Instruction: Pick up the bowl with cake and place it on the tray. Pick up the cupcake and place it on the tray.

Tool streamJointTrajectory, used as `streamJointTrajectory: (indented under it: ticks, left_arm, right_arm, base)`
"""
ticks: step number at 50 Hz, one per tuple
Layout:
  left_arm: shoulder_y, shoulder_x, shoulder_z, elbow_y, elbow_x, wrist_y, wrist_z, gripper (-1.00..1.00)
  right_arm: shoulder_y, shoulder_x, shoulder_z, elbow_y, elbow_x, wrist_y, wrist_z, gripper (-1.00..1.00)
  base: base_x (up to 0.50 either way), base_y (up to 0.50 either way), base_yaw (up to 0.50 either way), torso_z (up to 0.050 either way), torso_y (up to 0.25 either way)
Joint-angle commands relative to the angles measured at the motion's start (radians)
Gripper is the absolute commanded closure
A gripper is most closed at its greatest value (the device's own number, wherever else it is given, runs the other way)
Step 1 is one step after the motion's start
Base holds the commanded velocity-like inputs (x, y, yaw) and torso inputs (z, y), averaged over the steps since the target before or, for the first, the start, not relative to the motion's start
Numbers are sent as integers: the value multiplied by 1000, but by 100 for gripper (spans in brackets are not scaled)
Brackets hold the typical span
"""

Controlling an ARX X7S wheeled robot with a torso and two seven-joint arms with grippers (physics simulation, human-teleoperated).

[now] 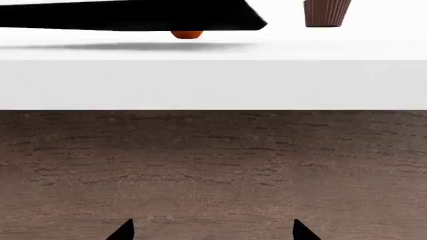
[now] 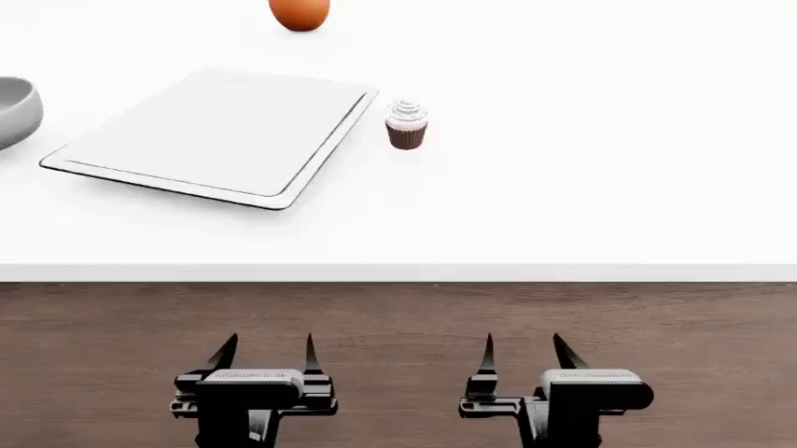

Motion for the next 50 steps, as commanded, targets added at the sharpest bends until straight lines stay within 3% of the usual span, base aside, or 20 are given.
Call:
streamJointTrajectory:
  ticks: [1,13,50]
  left_arm:
    - [1,-16,19,1,-16,1,-18,-100]
    - [9,-50,63,12,-51,13,-48,-100]
    - [2,-100,122,20,-93,15,-99,-100]
  right_arm:
    - [-1,15,-20,-3,14,2,23,-100]
    - [0,49,-64,-4,41,-7,48,-100]
    - [5,98,-126,1,74,-17,106,-100]
  base:
    - [0,0,0,0,0]
    - [0,0,0,0,0]
    - [0,500,0,0,0]
